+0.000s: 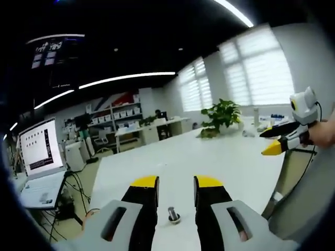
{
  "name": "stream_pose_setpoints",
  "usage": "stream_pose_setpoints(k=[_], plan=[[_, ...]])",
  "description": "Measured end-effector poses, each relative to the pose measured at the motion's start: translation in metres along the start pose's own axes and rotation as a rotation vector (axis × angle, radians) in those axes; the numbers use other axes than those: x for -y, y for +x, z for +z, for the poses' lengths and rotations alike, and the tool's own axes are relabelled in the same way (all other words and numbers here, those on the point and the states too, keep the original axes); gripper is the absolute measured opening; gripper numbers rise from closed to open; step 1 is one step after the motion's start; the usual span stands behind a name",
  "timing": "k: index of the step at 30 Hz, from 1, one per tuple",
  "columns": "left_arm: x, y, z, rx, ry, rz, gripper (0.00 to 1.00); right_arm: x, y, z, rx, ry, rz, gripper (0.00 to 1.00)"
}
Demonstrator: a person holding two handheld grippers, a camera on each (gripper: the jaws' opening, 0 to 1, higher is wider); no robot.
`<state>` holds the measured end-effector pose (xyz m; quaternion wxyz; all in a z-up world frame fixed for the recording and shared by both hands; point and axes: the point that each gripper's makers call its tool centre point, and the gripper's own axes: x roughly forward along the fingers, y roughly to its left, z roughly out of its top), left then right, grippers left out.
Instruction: Place the washer onto the threaded stud by aligning its center hole with the stud, sliding it down to the base, and recovering from edge contact or off-axis alignment until the washer reaches the visible bottom stop.
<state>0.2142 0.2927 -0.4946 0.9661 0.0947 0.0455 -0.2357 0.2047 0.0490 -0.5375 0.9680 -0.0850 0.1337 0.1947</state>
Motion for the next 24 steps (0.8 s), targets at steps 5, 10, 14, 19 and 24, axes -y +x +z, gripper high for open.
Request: stream_pose_setpoints(k=[5,10,14,19,24], plan=[[-0.004,-0.004,0.004,0.015,0.003,0.015,0.25,-0.006,0.001,-0.004,-0.023,-0.045,0.009,0.62],[-0.007,-0.004,0.007,0.032,-0.003,0.024,0.25,-0.009,0.002,-0.004,-0.026,-0.061,0.018,0.62],[-0.009,-0.006,0.006,0.028,-0.002,0.031,0.25,-0.011,0.002,-0.004,-0.028,-0.073,0.018,0.62],[-0.013,-0.006,0.004,0.027,-0.018,0.042,0.25,-0.010,0.002,-0.003,-0.022,-0.064,0.020,0.62],[-0.010,-0.005,0.002,0.015,-0.008,0.036,0.25,-0.006,-0.001,-0.003,-0.019,-0.047,0.004,0.62]])
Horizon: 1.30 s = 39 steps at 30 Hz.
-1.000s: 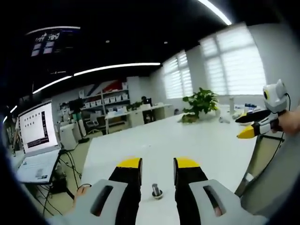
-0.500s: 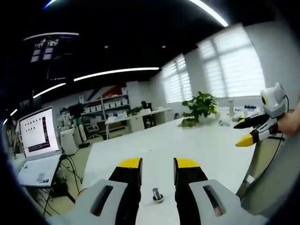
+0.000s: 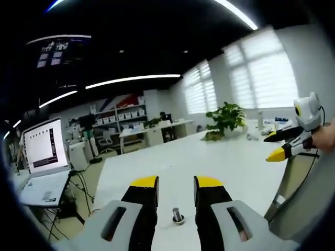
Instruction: Place the washer onto the threaded stud by aligning its center hole with the stud, sliding it down to the base, and recovering from edge contact or off-axis alignment until the washer reaches the visible bottom stop.
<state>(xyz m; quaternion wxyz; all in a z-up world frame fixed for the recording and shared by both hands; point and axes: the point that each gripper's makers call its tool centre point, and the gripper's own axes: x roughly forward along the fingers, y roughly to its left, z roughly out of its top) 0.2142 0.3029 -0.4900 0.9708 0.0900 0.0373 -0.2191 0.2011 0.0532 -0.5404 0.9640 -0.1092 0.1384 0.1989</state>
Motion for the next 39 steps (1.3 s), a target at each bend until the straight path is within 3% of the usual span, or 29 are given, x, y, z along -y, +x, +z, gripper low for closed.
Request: stream_pose_setpoints(k=[39], plan=[[0.003,0.001,-0.011,-0.045,0.009,-0.001,0.25,-0.007,0.002,-0.003,-0.010,-0.014,0.031,0.61]])
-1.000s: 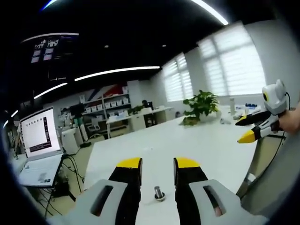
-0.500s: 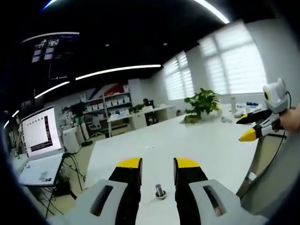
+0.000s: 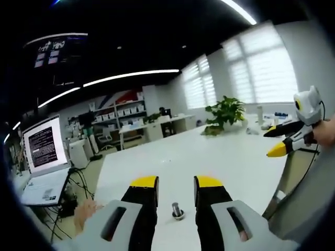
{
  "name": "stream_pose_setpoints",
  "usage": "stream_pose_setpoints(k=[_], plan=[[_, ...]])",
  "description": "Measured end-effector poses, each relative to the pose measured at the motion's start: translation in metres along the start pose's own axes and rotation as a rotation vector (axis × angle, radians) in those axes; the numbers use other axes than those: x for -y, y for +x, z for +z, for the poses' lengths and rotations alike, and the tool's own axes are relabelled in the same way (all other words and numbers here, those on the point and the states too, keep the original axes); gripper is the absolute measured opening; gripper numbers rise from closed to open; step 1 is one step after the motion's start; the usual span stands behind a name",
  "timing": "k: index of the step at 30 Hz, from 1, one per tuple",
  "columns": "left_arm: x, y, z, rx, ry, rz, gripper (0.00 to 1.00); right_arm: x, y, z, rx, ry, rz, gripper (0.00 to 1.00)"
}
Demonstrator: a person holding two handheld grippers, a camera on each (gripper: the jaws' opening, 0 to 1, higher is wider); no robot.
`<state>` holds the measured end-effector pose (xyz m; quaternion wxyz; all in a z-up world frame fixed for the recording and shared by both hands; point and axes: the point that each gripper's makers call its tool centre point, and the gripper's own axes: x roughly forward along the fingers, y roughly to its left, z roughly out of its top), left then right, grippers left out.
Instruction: Place the washer onto the threaded stud by aligning its center hole with the stud, sliding it down to the base, and recovering from edge contact or off-axis alignment until the washer reaches the visible bottom stop.
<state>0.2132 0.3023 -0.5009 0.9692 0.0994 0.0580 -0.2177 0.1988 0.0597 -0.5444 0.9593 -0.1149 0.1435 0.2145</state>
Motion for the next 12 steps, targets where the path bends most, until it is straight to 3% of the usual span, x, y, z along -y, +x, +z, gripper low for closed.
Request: stream_pose_setpoints(k=[12], plan=[[0.0021,0.0009,-0.0026,-0.011,0.003,-0.011,0.25,0.0046,-0.0018,0.0011,0.006,0.011,-0.018,0.61]])
